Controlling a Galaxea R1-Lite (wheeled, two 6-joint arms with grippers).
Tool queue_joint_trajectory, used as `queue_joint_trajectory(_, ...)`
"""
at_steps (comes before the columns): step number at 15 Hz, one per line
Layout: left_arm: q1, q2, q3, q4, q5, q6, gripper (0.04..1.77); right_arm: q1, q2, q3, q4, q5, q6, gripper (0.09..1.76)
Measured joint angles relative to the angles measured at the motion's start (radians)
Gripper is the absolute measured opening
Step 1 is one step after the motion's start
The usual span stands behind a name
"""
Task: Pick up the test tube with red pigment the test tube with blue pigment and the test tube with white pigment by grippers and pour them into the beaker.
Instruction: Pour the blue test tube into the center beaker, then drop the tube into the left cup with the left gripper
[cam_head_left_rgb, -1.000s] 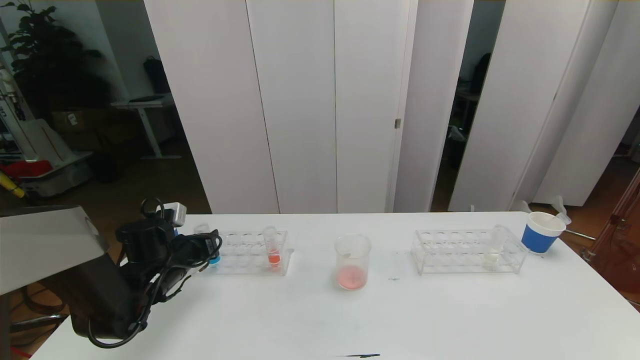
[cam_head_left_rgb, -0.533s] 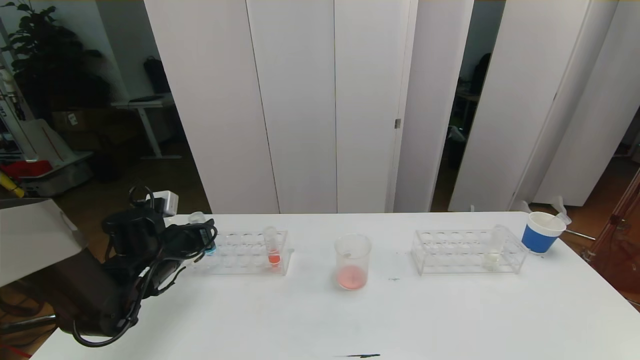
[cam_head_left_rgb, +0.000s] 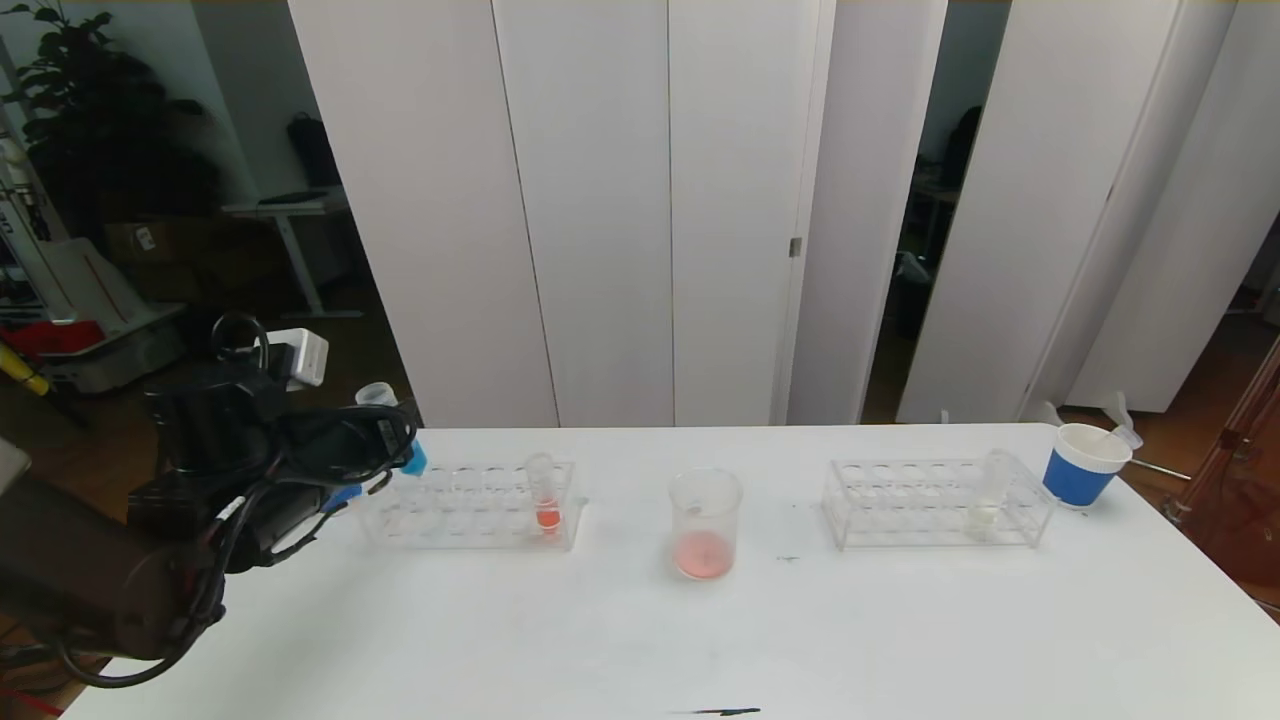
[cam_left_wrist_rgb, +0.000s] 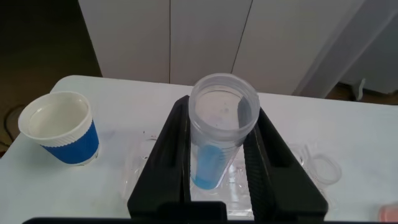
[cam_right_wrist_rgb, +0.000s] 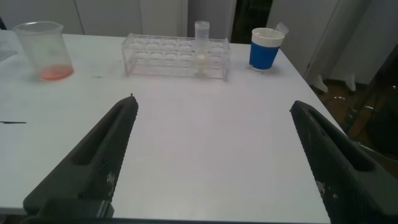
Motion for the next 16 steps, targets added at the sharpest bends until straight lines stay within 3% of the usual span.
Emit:
queue_joint_trajectory(2, -0.010, -0.070, -0.033, 0.090, -0.029, 0.000, 0.58, 0.000, 0.000, 0.000, 0.000, 0.000, -0.001, 1.75)
queue_joint_trajectory(5, -0.015, -0.171, -0.103, 0.247, -0.130, 0.000, 0.58, 0.000, 0.000, 0.000, 0.000, 0.000, 0.000, 1.75)
queue_joint_trajectory(11, -0.056, -0.284, -0.237, 0.425, -0.389, 0.003, 0.58, 0.000, 0.000, 0.000, 0.000, 0.000, 0.000, 1.75)
queue_joint_trajectory(13, -0.097, -0.279, -0.255, 0.430, -0.408, 0.036, 0.58, 0.000, 0.000, 0.000, 0.000, 0.000, -0.001, 1.75)
queue_joint_trajectory(16, -0.173, -0.239, -0.266, 0.412, -0.411, 0.196, 0.58, 0.000, 0.000, 0.000, 0.000, 0.000, 0.000, 1.75)
